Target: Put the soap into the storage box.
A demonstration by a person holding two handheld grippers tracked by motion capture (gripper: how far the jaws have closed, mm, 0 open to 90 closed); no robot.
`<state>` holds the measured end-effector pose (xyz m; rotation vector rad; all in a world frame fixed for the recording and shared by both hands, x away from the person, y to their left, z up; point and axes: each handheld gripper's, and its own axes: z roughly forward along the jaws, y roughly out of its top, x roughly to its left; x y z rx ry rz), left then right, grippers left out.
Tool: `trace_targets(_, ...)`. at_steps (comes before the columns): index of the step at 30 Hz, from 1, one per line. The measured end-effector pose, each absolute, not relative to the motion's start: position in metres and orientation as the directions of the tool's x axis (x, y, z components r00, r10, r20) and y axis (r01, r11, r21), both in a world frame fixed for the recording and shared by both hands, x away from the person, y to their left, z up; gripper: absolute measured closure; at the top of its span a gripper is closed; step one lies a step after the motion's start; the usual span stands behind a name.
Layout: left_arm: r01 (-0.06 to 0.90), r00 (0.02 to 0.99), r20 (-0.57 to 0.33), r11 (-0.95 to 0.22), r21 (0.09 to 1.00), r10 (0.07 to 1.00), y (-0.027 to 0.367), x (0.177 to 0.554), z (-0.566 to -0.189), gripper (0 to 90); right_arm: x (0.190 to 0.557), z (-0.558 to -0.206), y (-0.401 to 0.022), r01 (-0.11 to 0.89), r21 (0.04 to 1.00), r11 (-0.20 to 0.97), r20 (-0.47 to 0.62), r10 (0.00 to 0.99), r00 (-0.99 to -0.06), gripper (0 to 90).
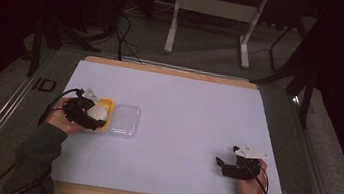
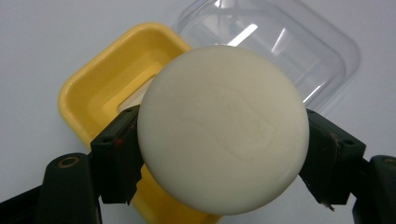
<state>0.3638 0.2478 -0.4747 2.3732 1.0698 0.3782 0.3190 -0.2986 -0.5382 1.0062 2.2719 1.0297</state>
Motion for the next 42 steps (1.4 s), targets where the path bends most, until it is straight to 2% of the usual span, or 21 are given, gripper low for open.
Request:
trace_targets(19,0.645,0.631,0.052,-0.56,0.519,0.774,0.247,0.382,-0.49,24.9,0.319,-0.538,-0.298,0.433,0.775,0.46,-0.1,0.766,-0.635,17.8)
trace_targets(20,0.634,0.636,0.054,-0.561,0.533,0.77,0.247,0.381,-0.492,24.3,0.319,-0.538,-0.298,0.433,0.775,0.461,-0.1,0.766,-0.635,17.8)
trace_targets(22,0.644,0.612,0.054,-0.536,0.546,0.789,0.25,0.381,-0.493,14.0,0.319,-0.538,-0.298,0.432,0.775,0.461,-0.101,0.765,-0.636,17.8)
trace_targets(24,0.644,0.619,0.026,-0.526,0.556,0.785,0.252,0.38,-0.492,10.1,0.319,-0.538,-0.298,0.431,0.774,0.463,-0.102,0.764,-0.637,17.9)
trace_targets(37,0.608,0.591,0.019,-0.46,0.647,0.807,0.261,0.369,-0.479,9.6,0.319,-0.538,-0.297,0.431,0.773,0.466,-0.105,0.763,-0.637,17.9)
trace_targets(42,0.564,0.608,0.013,-0.443,0.697,0.794,0.258,0.363,-0.468,14.0,0.319,-0.538,-0.297,0.431,0.772,0.466,-0.106,0.764,-0.636,17.9)
